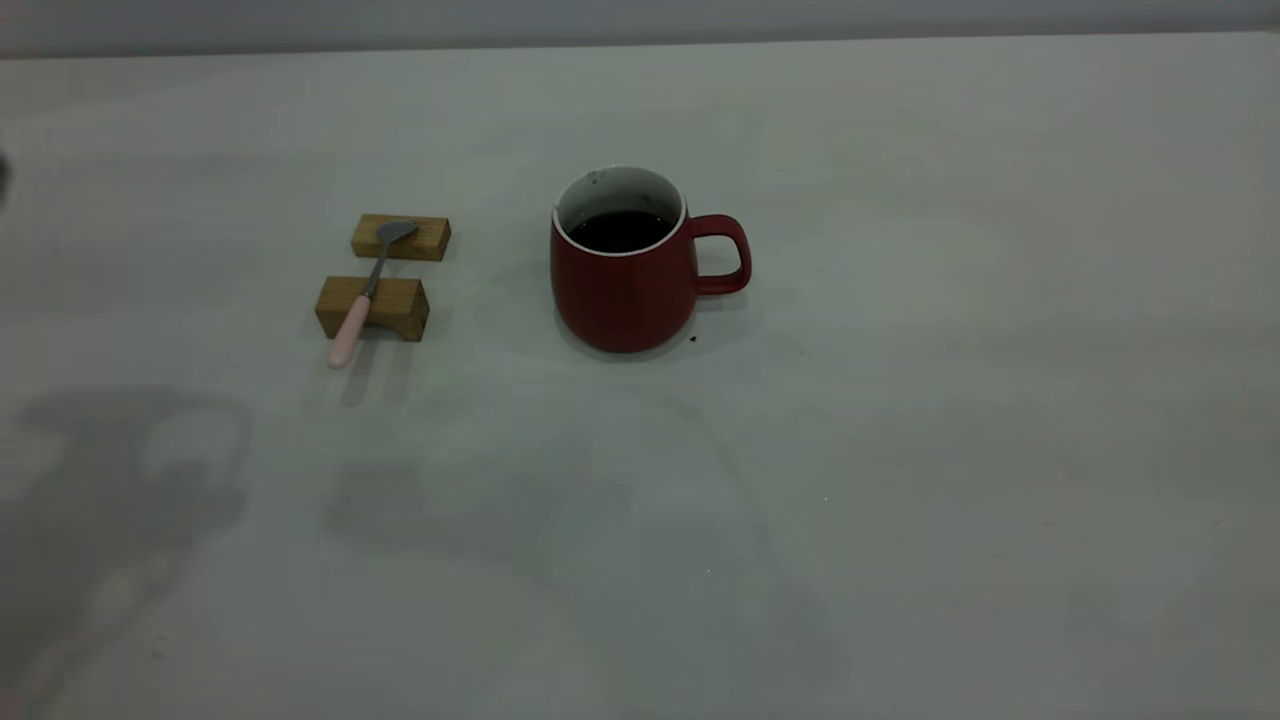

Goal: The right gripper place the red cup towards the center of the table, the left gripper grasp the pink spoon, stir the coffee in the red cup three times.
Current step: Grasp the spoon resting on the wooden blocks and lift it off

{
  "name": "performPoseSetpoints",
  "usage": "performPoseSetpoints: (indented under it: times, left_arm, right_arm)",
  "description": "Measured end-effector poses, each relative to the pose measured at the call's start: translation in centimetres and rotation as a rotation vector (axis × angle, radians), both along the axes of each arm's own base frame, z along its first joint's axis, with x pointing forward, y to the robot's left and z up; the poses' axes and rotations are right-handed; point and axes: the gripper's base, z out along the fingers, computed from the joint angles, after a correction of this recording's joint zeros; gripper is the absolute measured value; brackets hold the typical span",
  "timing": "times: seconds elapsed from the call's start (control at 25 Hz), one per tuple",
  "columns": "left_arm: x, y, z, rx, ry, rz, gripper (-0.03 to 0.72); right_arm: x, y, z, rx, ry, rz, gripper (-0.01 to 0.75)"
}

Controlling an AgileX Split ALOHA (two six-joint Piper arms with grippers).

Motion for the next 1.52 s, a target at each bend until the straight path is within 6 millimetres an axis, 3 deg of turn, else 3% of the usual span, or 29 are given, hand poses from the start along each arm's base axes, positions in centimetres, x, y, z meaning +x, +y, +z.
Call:
performPoseSetpoints:
  times: [0.24,0.64,0.8,1.52]
  left_arm:
    - [4.7,-1.4,-4.1,-0.024,0.052,-0.003,0.589]
    - [9.5,-6.0,-10.7,-0.025,0.125,-0.074,0.589]
    - [10.4,-7.0,-12.7,-0.03,0.153,-0.068,0.589]
    - [11.8,-7.9,-17.8,-0.025,0.208,-0.041,0.571]
  right_arm:
    - [0.0,0.0,0.0,0.0,0.0,0.0,0.474]
    - [0.0,0.0,0.0,0.0,0.0,0.0,0.474]
    - [0.0,0.0,0.0,0.0,0.0,0.0,0.474]
    - [0.0,0.0,0.0,0.0,0.0,0.0,0.474]
